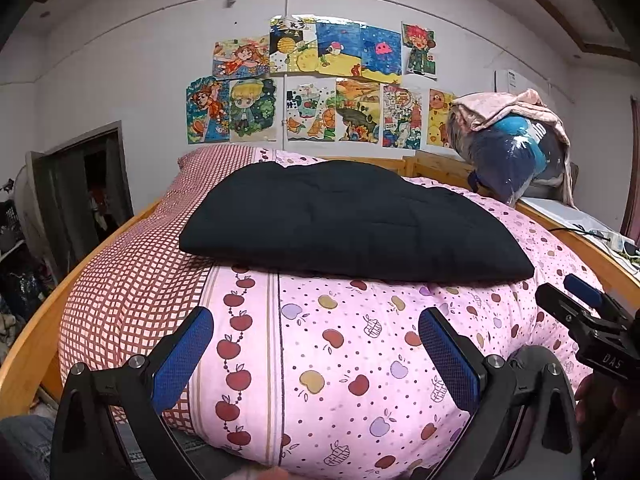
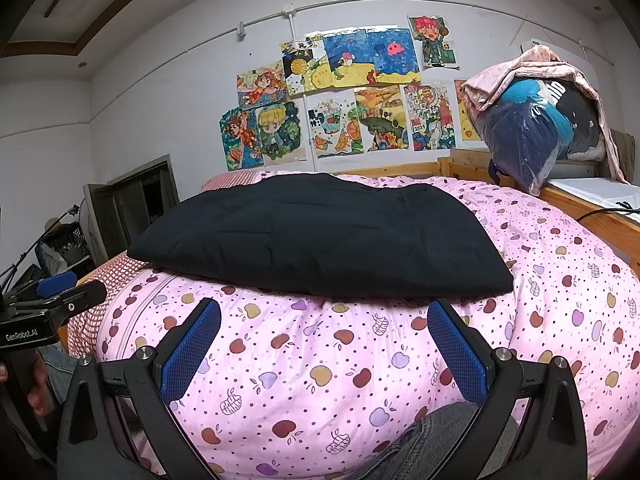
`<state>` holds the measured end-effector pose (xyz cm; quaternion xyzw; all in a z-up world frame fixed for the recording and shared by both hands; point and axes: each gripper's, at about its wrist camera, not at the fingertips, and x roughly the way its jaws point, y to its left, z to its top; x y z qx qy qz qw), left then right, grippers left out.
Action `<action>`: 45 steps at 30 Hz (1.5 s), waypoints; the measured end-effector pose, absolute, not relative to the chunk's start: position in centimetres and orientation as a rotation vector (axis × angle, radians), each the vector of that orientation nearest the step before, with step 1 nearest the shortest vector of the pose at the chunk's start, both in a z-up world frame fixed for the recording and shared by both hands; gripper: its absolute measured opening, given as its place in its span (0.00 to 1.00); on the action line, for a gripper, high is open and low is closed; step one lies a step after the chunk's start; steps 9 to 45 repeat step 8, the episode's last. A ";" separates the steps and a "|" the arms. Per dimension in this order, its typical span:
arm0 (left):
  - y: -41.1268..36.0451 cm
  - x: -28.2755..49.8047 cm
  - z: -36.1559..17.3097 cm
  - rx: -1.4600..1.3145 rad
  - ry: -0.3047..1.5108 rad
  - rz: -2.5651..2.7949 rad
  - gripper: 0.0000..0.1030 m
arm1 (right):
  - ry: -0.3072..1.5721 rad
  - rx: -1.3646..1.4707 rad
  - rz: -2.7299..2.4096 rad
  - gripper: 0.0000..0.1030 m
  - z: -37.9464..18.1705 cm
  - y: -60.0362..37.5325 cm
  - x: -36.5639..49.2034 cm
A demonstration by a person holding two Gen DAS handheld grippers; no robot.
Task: Fold large clothes
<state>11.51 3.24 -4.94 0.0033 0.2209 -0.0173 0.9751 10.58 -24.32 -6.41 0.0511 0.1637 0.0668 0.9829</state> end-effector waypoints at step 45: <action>3.6 11.5 -5.2 -0.008 0.449 -0.022 1.00 | 0.330 0.103 0.135 0.98 -6.4 -24.4 10.6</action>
